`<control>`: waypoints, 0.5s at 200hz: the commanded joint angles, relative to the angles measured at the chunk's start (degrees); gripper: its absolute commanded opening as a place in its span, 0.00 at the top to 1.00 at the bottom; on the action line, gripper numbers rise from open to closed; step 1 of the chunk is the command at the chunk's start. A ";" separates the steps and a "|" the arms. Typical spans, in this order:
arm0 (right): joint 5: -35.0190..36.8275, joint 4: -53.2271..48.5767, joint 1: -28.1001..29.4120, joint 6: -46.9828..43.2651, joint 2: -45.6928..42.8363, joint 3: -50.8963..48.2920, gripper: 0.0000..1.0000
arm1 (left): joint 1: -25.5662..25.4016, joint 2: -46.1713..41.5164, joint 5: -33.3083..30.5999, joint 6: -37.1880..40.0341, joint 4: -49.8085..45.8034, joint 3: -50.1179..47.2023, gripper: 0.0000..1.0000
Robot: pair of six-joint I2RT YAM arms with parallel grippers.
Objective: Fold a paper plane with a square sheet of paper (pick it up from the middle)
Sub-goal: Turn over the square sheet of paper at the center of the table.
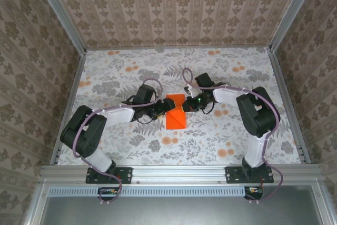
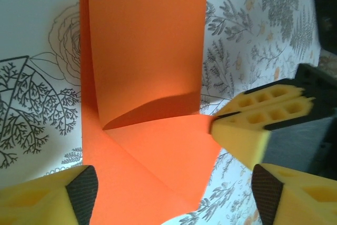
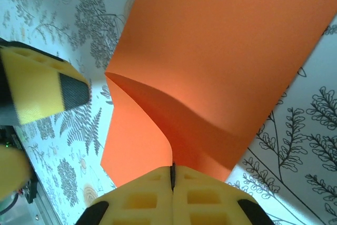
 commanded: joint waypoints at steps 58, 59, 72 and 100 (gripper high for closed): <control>0.87 2.05 -1.76 2.32 -2.60 -1.95 0.96 | -0.75 4.56 1.89 -0.19 2.67 2.07 0.50; 0.87 2.02 -1.80 2.35 -2.57 -1.96 0.96 | -0.75 4.58 1.96 -0.21 2.74 2.10 0.50; 0.85 2.07 -1.92 2.46 -2.54 -2.12 0.96 | -0.75 5.11 2.36 -0.27 3.85 2.28 0.54; 0.68 2.09 -2.19 2.72 -2.45 -2.11 0.96 | -0.75 6.27 2.81 0.03 5.14 2.93 0.59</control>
